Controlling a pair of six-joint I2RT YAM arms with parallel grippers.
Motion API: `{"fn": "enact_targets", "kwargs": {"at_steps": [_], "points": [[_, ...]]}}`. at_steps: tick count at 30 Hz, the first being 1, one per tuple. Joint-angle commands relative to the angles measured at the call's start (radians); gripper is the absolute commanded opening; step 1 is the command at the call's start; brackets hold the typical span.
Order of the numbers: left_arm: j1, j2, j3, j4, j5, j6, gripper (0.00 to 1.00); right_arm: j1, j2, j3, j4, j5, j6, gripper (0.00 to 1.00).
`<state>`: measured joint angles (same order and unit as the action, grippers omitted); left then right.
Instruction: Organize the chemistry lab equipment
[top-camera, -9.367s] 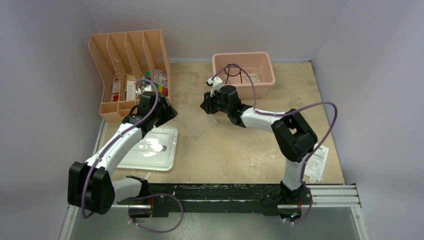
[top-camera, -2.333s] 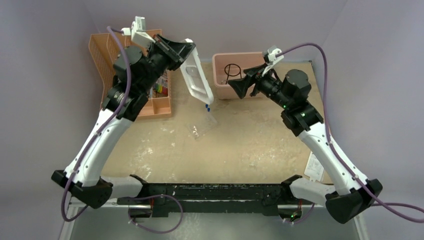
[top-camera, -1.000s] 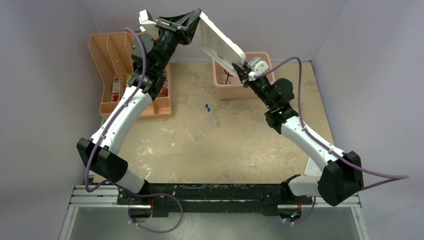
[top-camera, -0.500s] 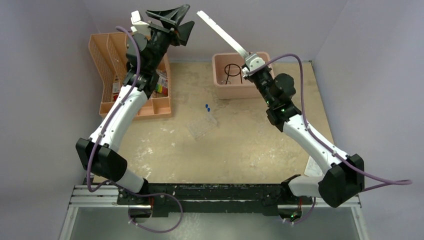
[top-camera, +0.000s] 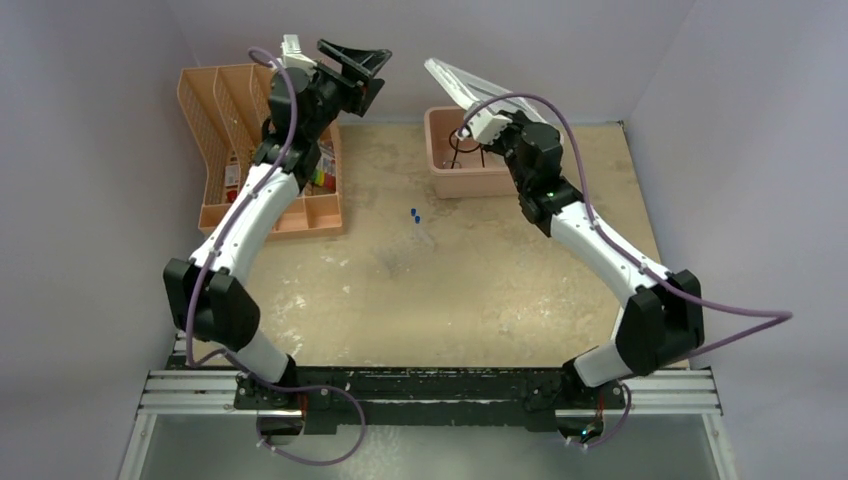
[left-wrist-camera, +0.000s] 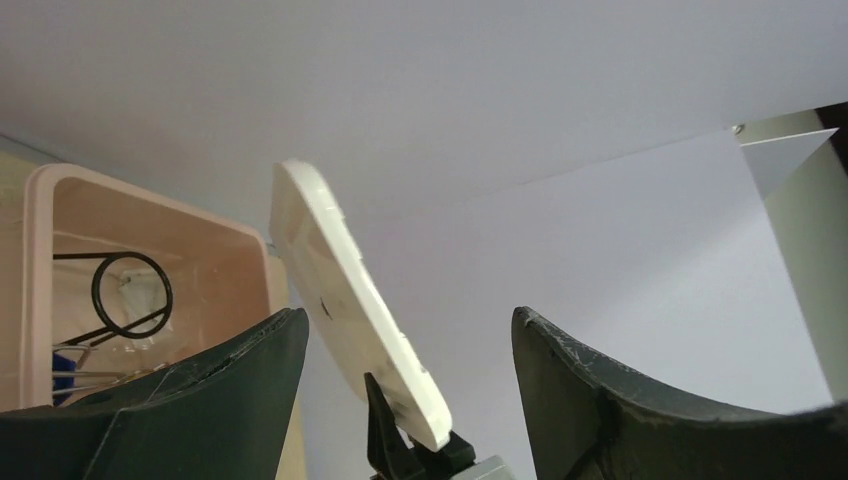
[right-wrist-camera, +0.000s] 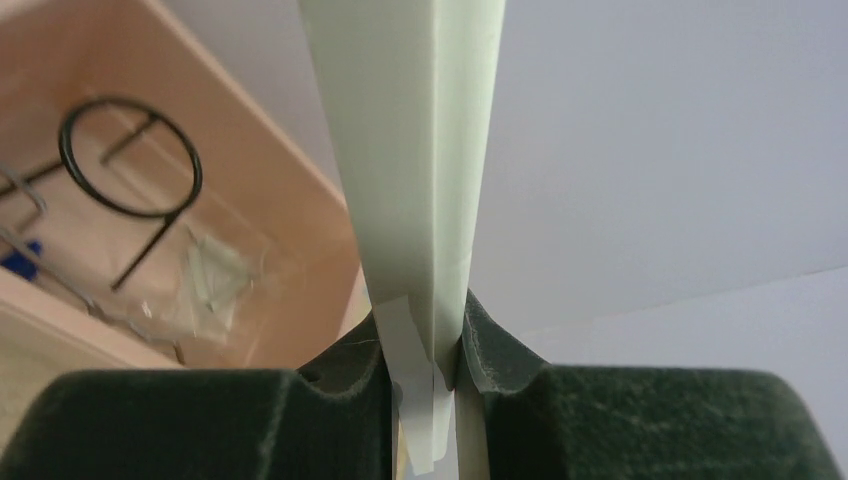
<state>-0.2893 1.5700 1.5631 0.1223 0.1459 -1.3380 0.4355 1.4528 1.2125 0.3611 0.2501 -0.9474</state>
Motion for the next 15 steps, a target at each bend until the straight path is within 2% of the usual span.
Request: {"fn": "enact_targets", "kwargs": {"at_steps": [1,6,10,15], "points": [[0.006,0.136,0.076,0.002,0.111,0.081,0.73,-0.006,0.046,0.068,-0.014,0.082,-0.114,0.00],[0.003,0.285,0.088,0.100,0.190,0.019,0.74,-0.004,0.159,0.092,0.038,0.161,-0.172,0.00],[-0.006,0.346,0.115,0.101,0.189,0.017,0.75,0.001,0.223,0.094,0.093,0.197,-0.244,0.02],[-0.011,0.423,0.158,0.056,0.175,0.056,0.76,0.013,0.251,0.102,0.053,0.202,-0.241,0.14]]}}
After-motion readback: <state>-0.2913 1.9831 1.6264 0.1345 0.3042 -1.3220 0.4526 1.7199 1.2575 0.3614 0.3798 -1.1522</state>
